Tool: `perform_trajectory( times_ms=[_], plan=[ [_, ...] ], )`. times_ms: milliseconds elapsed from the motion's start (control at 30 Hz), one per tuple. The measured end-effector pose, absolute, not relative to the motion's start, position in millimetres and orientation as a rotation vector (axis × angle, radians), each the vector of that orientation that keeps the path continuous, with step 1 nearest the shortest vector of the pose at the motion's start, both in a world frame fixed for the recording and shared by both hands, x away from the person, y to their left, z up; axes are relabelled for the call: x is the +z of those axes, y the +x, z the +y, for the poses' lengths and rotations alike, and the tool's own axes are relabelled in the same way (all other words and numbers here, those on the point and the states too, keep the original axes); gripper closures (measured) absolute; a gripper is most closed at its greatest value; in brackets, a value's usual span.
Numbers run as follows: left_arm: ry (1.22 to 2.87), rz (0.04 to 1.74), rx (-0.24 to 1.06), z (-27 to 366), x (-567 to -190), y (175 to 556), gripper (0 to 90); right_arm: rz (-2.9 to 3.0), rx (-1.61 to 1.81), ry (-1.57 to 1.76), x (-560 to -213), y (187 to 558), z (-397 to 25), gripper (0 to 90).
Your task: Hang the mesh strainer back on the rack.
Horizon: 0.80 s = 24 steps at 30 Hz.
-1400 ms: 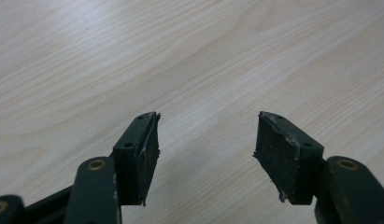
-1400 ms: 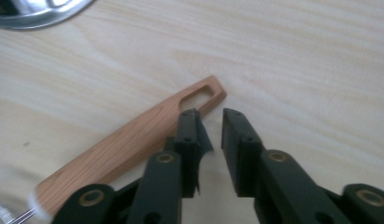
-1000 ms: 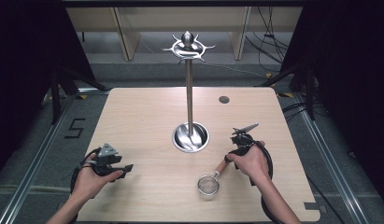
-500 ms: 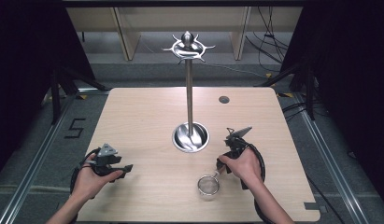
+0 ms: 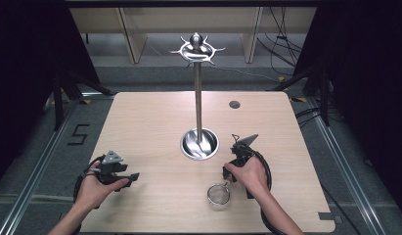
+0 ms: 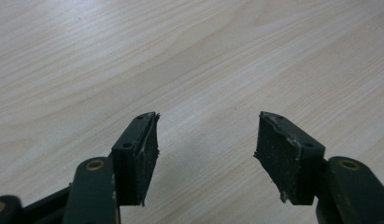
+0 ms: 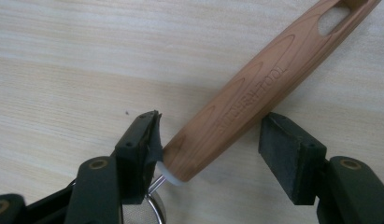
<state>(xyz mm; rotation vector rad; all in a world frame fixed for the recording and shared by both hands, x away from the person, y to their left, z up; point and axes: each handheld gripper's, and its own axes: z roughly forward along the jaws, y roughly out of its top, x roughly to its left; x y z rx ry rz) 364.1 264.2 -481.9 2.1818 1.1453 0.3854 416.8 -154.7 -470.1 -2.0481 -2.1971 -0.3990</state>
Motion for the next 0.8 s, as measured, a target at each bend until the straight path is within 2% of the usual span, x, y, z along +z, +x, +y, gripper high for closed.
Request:
perform_trajectory(
  times_ms=[200,567,800],
  plan=[
    [2.181,1.146,0.380,264.4,-482.1,364.1,37.8,-2.220,-0.346,-2.064,-473.1,414.9,-150.3,44.0],
    [2.173,1.150,0.376,264.5,-482.7,364.2,37.7,-2.359,-0.173,-2.011,-469.4,409.4,-152.3,66.2],
    [2.178,1.144,0.374,264.7,-482.5,364.2,37.7,-2.483,-0.101,-1.948,-469.8,408.9,-153.1,65.4]
  ],
)
